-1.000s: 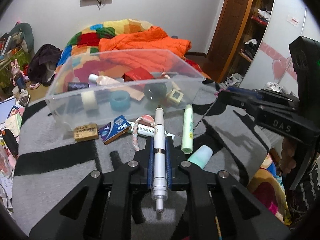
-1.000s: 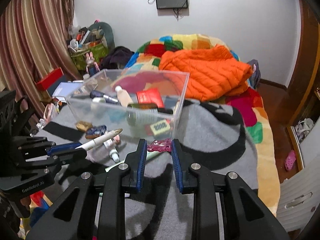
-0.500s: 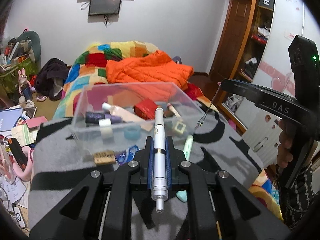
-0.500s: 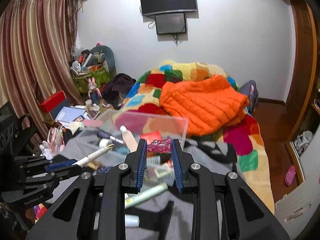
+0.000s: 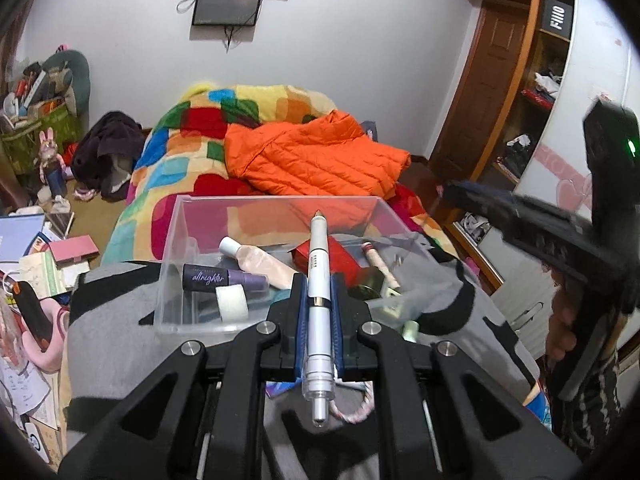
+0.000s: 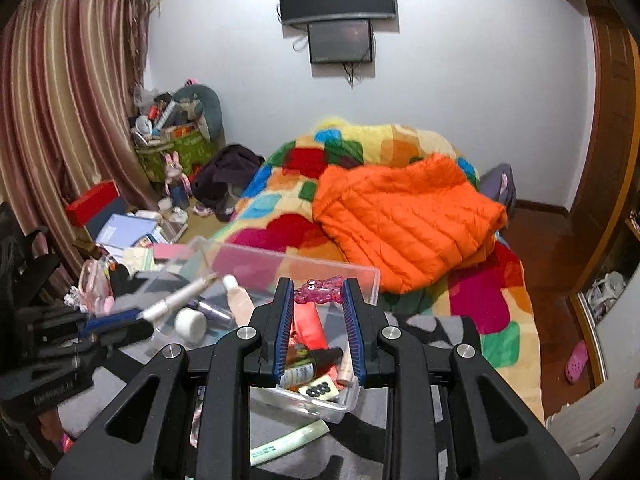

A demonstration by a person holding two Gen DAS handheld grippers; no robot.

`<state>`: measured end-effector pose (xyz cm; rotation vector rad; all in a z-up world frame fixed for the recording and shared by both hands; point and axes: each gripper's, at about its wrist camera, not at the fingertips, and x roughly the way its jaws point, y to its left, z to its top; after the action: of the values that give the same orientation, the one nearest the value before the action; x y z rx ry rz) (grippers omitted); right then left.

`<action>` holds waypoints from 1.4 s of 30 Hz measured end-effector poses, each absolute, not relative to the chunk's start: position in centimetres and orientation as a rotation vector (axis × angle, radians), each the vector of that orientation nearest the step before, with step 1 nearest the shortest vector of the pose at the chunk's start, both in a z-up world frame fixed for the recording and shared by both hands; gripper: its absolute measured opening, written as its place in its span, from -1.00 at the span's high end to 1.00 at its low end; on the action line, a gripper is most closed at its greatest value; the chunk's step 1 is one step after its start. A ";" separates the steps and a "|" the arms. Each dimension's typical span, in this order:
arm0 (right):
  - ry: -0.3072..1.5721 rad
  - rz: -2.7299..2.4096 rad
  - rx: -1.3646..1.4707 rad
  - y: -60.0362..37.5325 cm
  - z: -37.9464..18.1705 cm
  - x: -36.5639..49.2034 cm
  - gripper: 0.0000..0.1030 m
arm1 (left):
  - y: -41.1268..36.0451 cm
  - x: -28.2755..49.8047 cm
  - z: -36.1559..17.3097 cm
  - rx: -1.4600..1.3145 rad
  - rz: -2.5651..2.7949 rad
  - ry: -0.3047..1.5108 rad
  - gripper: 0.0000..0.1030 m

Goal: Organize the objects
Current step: 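Carry the white pen into the box with the left gripper while the right drops the pink clip in, then grasp the beige eraser with the left gripper while the right grasps the mint-green bottle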

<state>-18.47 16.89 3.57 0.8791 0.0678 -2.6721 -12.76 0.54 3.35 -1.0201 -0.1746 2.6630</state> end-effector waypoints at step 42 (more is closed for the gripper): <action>0.084 -2.519 1.095 16.6 -1.1 -14.7 -0.18 | -1.3 -10.8 0.6 -1.152 2.726 0.004 -0.11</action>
<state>-14.69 16.64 -1.09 1.0952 0.0842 -2.5187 -10.84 -1.28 0.57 -1.1522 0.0041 2.7260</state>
